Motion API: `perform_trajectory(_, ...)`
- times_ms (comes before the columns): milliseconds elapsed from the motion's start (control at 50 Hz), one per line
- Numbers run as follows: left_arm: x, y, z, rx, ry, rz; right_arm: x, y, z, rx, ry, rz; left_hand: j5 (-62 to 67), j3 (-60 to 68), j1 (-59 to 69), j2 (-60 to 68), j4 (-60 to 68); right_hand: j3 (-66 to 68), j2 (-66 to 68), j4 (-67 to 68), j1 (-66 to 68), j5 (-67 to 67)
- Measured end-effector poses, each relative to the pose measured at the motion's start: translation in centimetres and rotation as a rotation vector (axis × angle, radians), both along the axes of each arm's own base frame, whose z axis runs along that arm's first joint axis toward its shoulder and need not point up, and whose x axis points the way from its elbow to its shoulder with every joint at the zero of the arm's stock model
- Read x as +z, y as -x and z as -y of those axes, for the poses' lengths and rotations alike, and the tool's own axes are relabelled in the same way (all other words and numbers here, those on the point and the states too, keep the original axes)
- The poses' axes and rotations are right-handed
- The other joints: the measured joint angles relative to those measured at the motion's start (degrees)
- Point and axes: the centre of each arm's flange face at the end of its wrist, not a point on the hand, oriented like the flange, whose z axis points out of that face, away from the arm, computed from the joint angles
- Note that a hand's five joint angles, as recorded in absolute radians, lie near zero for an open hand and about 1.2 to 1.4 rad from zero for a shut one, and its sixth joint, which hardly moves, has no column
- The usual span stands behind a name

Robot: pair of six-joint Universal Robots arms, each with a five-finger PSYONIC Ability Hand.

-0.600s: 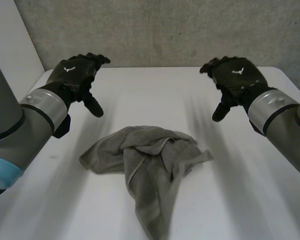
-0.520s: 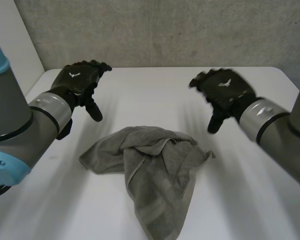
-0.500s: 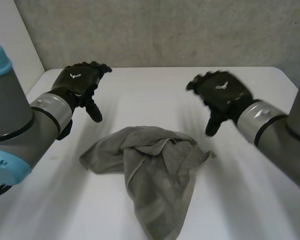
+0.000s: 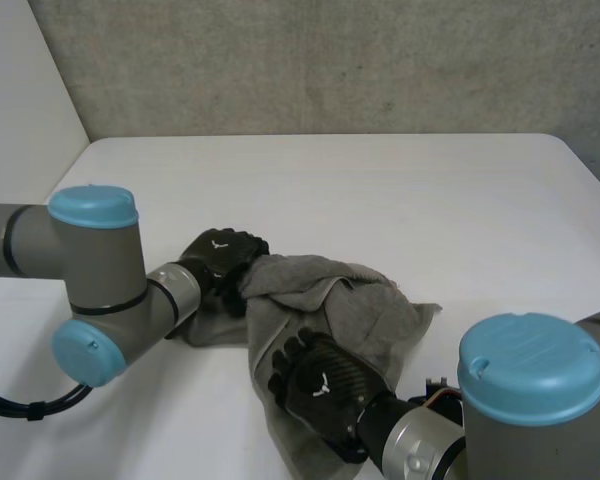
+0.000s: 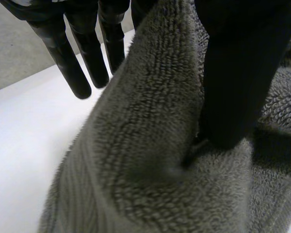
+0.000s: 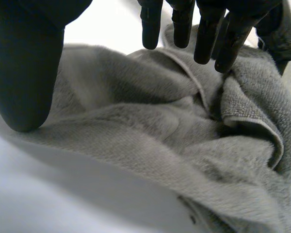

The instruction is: Fold the towel.

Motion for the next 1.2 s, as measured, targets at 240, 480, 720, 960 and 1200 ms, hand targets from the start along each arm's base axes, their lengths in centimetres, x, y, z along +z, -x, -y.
perform_trajectory(240, 2.4, 1.1, 0.3, 0.005, 0.12, -0.059, -1.3, 0.1, 2.2, -0.034, 0.166, -0.04, 38.74, 40.22, 36.0, 40.37, 41.03, 53.43, 53.96, 53.11, 42.57, 50.23)
perform_trajectory(480, 12.2, -0.4, -0.4, 0.143, 0.335, -0.209, 9.6, 0.7, 12.2, -0.39, 0.253, 0.444, 39.82, 42.18, 36.92, 42.15, 43.17, 54.81, 54.39, 54.87, 42.57, 51.39)
perform_trajectory(720, 8.9, -2.0, -5.2, 0.136, 0.2, -0.147, 10.3, 4.3, 17.8, -0.649, -0.092, 0.616, 39.82, 42.49, 36.92, 42.27, 43.34, 55.74, 54.39, 54.88, 42.57, 52.99)
perform_trajectory(960, 3.5, -2.1, -11.3, 0.06, 0.049, -0.024, 2.9, 5.0, 18.9, -0.741, -0.297, 0.339, 1.83, 2.15, 1.07, 1.7, 1.93, 25.95, 25.54, 25.57, 21.3, 26.29)
perform_trajectory(1200, 8.3, -1.4, -8.9, 0.106, 0.198, -0.105, 7.8, 6.5, 16.8, -0.717, -0.194, 0.418, -1.99, -1.6, -2.17, -1.9, -1.81, 17.87, 17.69, 16.92, 14.75, 17.01)
